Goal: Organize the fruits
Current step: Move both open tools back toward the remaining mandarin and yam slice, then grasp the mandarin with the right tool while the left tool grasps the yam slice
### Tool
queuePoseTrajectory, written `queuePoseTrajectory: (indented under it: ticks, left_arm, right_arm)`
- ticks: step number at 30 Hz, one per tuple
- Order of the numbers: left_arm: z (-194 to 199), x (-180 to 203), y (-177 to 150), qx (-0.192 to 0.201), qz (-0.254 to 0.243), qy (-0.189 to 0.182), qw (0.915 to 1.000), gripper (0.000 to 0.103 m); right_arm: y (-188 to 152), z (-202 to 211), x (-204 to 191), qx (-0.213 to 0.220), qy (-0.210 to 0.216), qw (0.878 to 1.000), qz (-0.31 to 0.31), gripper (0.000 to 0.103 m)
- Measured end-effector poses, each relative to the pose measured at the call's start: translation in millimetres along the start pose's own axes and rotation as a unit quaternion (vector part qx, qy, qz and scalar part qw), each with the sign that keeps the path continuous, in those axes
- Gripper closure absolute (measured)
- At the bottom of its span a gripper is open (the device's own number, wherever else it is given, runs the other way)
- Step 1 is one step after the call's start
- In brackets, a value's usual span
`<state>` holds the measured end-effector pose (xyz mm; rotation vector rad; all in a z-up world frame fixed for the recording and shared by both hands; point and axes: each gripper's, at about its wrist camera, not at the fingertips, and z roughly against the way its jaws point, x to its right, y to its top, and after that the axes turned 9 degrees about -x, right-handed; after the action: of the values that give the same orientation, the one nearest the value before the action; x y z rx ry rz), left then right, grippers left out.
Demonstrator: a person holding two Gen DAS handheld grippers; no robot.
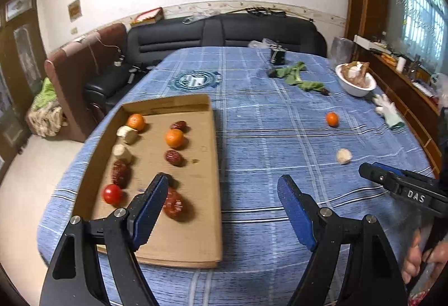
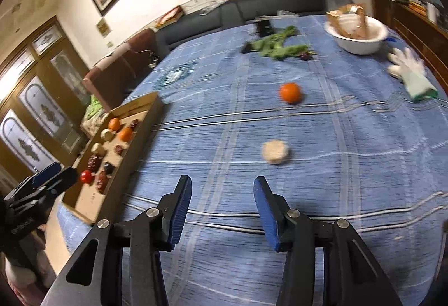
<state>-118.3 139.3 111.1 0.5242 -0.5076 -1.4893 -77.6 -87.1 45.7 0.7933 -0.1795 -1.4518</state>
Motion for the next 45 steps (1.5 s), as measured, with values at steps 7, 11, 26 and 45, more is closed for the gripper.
queuePoseTrajectory:
  ticks: [7, 11, 26, 45]
  left_arm:
    - [-20, 20, -6, -0.029, -0.011, -0.043, 0.9986, 0.023]
    - [-26, 31, -8, -0.035, -0.024, -0.060, 0.9973, 0.023]
    - [-60, 41, -6, -0.068, -0.032, -0.092, 0.9929, 0.023]
    - [-89, 93, 19, -0.083, -0.074, -0.127, 0.9857, 0.023]
  right_arm:
    - [12, 14, 52, 0.000, -0.039, 0.999, -0.034, 0.052]
    - [37, 0, 61, -0.006, -0.043, 0.998, -0.035, 0.052]
    - [128, -102, 68, -0.051, -0.105, 0.992, -0.047, 0.053]
    - [65, -40, 83, 0.005, -0.123, 0.990, -0.064, 0.070]
